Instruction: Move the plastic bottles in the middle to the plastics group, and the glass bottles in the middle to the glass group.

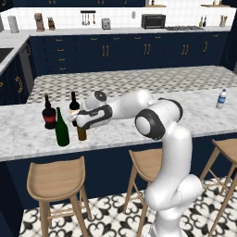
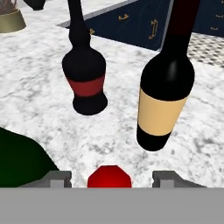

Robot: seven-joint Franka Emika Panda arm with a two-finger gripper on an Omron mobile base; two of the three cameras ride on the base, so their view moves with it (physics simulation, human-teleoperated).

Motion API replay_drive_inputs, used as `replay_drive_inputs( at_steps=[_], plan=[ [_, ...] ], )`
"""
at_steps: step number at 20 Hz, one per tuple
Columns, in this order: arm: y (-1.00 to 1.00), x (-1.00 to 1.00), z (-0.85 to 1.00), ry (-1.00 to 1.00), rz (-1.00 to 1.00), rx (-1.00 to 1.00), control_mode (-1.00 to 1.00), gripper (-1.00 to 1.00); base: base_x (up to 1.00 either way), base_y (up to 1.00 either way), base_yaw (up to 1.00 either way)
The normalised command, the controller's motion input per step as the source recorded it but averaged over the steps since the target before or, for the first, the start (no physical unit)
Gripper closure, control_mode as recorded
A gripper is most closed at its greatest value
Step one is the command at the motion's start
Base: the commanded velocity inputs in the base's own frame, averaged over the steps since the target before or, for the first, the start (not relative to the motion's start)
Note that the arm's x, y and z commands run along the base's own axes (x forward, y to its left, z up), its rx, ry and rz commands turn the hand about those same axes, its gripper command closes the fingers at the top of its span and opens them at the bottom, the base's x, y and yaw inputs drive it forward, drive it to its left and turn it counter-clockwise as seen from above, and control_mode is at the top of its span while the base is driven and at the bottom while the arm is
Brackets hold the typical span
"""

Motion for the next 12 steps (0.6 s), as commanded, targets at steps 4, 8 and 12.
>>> replay_drive_inputs(
  at_steps=[4, 8, 12],
  plan=[
    [-0.06, -0.11, 0.00, 0.00, 0.00, 0.00, -1.00, -1.00, 0.00, 0.00, 0.00],
    [-0.21, -0.20, 0.09, 0.00, 0.00, 0.00, -1.00, -1.00, 0.00, 0.00, 0.00],
    [-0.39, -0.13, 0.29, 0.00, 0.00, 0.00, -1.00, -1.00, 0.00, 0.00, 0.00]
  ],
)
